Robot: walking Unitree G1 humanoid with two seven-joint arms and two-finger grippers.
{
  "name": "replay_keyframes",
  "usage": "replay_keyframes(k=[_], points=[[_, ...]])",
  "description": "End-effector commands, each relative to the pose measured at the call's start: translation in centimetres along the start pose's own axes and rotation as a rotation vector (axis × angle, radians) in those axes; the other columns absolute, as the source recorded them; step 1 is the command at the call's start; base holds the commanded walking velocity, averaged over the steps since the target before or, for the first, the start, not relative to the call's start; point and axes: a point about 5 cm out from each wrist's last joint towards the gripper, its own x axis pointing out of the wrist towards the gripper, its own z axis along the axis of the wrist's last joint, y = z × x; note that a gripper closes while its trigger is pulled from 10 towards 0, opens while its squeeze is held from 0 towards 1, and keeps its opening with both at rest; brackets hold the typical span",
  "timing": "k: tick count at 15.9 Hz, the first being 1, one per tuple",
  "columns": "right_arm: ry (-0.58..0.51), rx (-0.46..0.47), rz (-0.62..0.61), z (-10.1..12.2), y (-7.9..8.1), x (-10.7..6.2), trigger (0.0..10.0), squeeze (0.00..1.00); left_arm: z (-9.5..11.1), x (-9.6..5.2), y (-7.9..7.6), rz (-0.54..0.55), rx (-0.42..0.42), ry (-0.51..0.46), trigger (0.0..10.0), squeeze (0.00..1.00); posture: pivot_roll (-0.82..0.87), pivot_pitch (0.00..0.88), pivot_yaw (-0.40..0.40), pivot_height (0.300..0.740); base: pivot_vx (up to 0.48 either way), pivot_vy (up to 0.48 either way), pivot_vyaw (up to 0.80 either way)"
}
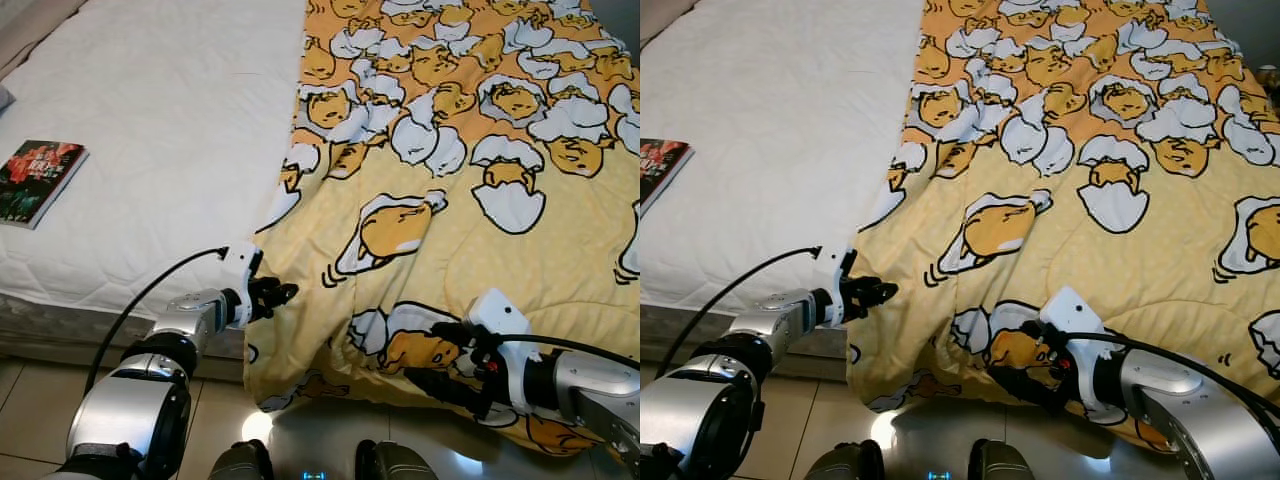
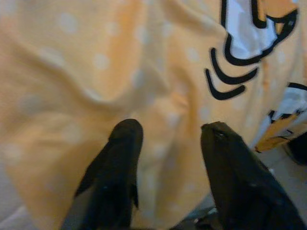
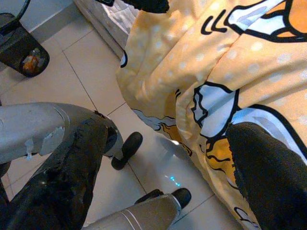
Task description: Clean up the room
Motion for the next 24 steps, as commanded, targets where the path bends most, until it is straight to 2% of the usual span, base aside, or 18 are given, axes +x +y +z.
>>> replay_keyframes(k=[1, 6, 14, 18, 22, 24], points=[[0.018, 0.005, 0.008, -0.5, 0.1, 0.1, 10.0, 0.00, -0.5, 0.1, -0.2, -0.021, -0.010, 0.025, 0.0, 0.00, -0.27, 0.173, 0.031, 0.740, 0.000, 0.000, 0.00], [0.009, 0.000, 0.002, -0.5, 0.1, 0.3, 10.0, 0.00, -0.5, 0.1, -0.3, -0.029, -0.002, 0.031, 0.0, 0.00, -0.26, 0.178, 0.037, 0.740, 0.000, 0.000, 0.00], [-0.002, -0.002, -0.011, -0.6, 0.3, 0.7, 10.0, 0.00, -0.5, -0.2, -0.2, -0.062, -0.041, 0.013, 0.0, 0.00, -0.25, 0.182, 0.054, 0.740, 0.000, 0.000, 0.00], [-0.004, -0.003, -0.023, -0.7, 0.1, 0.7, 10.0, 0.00, 0.1, -1.6, 1.5, -0.013, -0.005, -0.001, 0.0, 0.00, -0.24, 0.178, 0.061, 0.740, 0.000, 0.000, 0.00], [-0.010, 0.002, -0.029, -0.8, 0.3, 0.8, 10.0, 0.00, 0.3, -4.2, 4.1, 0.088, 0.023, -0.015, 0.0, 0.00, -0.23, 0.175, 0.070, 0.740, 0.000, 0.000, 0.00], [-0.015, 0.004, -0.029, -0.8, 0.5, 1.1, 10.0, 0.00, -0.1, -5.0, 4.8, 0.139, 0.089, 0.024, 0.0, 0.00, -0.23, 0.168, 0.078, 0.740, 0.000, 0.000, 0.00]])
